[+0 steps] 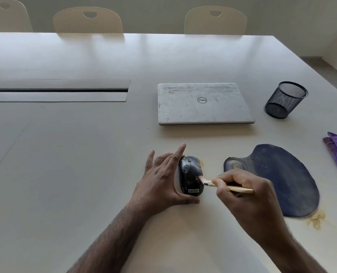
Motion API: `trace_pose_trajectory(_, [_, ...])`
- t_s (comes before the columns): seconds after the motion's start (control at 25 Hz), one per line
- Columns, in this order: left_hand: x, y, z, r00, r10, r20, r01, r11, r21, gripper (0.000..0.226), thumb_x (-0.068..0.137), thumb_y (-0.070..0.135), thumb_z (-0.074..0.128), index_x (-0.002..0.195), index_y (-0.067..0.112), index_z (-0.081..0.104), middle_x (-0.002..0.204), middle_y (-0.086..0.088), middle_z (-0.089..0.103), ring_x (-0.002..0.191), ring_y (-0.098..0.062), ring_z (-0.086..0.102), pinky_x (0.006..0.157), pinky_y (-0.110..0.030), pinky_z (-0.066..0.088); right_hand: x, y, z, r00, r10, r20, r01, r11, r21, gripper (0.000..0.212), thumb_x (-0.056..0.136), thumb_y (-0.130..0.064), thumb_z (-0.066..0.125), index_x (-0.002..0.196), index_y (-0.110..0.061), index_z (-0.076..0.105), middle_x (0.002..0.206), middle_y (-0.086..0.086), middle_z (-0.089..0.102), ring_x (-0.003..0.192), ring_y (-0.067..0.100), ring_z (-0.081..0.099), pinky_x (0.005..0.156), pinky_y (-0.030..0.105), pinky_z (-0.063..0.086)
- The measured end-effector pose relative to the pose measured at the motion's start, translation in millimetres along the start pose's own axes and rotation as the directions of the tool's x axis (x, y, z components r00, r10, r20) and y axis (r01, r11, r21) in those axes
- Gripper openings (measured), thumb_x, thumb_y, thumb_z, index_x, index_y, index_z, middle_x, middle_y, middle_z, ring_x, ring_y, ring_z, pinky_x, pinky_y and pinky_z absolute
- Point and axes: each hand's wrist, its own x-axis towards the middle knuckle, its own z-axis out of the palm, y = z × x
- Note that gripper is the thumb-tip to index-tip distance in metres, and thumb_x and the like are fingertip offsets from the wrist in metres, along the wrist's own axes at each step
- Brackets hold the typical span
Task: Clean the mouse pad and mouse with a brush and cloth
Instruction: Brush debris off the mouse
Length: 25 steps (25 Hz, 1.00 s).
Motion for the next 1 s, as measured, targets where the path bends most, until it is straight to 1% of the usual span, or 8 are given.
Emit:
trace_pose_trajectory(0.08, [0.3,-0.2,-0.6,1.000,0.000,0.002,0.000,1.000,0.002,0.136,0.062,0.088,0.068,0.159,0.041,-0.015,0.157,0.015,0.040,0.152,-0.005,0.014,0.126,-0.046,-0.007,6.2,0.9,-1.4,0.999,0.027,-0.021,-0.025,0.998,0.054,0.009,0.088,-0.013,0.075,0.079,-0.016,0.078,0.067,-0.007,0.070,0.059,0.012,0.065,0.053,0.014,0.045])
trace_pose_trajectory(0.16, [0.0,0.0,-0.5,1.000,0.000,0.002,0.000,1.000,-0.006,0.136,0.062,0.088,0.068,0.159,0.041,-0.014,0.156,0.016,0.040,0.152,-0.004,0.014,0.126,-0.046,-0.007,13.2,-0.4,1.2,0.999,0.038,-0.002,-0.038,0.997,0.068,0.009,0.087,-0.013,0.076,0.079,-0.018,0.078,0.069,-0.008,0.071,0.063,0.013,0.066,0.057,0.018,0.048])
trace_pose_trajectory(0.28, [-0.9,0.9,-0.7,1.000,-0.002,0.002,0.002,1.000,-0.007,0.136,0.061,0.088,0.069,0.160,0.041,-0.013,0.157,0.018,0.038,0.152,-0.003,0.012,0.126,-0.044,-0.008,10.9,-3.5,3.0,0.994,-0.069,0.082,0.068,0.998,0.020,0.008,0.084,-0.018,0.071,0.078,-0.016,0.076,0.076,-0.010,0.073,0.071,0.012,0.069,0.064,0.029,0.053])
trace_pose_trajectory(0.4, [0.0,0.5,-0.2,1.000,-0.002,0.005,0.002,1.000,-0.005,0.135,0.061,0.089,0.067,0.159,0.042,-0.013,0.157,0.018,0.038,0.152,-0.003,0.012,0.126,-0.045,-0.008,6.5,-3.1,-6.3,0.980,-0.128,0.152,0.126,0.992,0.025,0.015,0.084,-0.024,0.065,0.076,-0.016,0.075,0.076,-0.009,0.072,0.069,0.013,0.068,0.062,0.034,0.053])
trace_pose_trajectory(0.48, [0.3,0.2,-0.4,1.000,-0.002,0.005,0.002,1.000,-0.003,0.136,0.061,0.090,0.067,0.159,0.042,-0.014,0.157,0.018,0.038,0.152,-0.004,0.013,0.126,-0.045,-0.008,10.0,-2.9,-9.6,0.984,-0.144,0.108,0.145,0.989,0.006,0.018,0.085,-0.027,0.064,0.076,-0.015,0.075,0.074,-0.008,0.073,0.068,0.013,0.068,0.061,0.034,0.053])
trace_pose_trajectory(0.6, [0.0,-0.6,-0.1,1.000,-0.003,0.008,0.003,1.000,-0.003,0.136,0.061,0.090,0.067,0.159,0.043,-0.015,0.158,0.017,0.037,0.152,-0.005,0.013,0.126,-0.044,-0.008,16.4,-4.7,-4.9,0.989,-0.143,0.048,0.142,0.990,0.012,0.010,0.085,-0.019,0.070,0.079,-0.015,0.077,0.078,-0.010,0.074,0.074,0.011,0.070,0.067,0.031,0.054])
trace_pose_trajectory(0.84, [0.1,-0.5,0.0,1.000,0.001,0.000,-0.001,1.000,0.006,0.135,0.062,0.090,0.066,0.159,0.041,-0.014,0.158,0.015,0.038,0.153,-0.006,0.014,0.127,-0.043,-0.008,-3.4,3.7,-7.1,0.962,-0.168,0.214,0.165,0.986,0.034,0.006,0.083,-0.012,0.072,0.079,-0.015,0.076,0.084,-0.011,0.073,0.079,0.009,0.072,0.069,0.030,0.056])
trace_pose_trajectory(1.0, [-0.4,-0.3,-0.2,1.000,0.002,-0.003,-0.002,1.000,0.002,0.135,0.062,0.090,0.066,0.160,0.041,-0.013,0.158,0.015,0.039,0.152,-0.006,0.014,0.127,-0.044,-0.006,-10.3,3.8,-12.9,0.967,-0.182,0.179,0.182,0.983,0.014,0.006,0.082,-0.011,0.073,0.079,-0.014,0.077,0.086,-0.012,0.073,0.082,0.006,0.072,0.072,0.024,0.057])
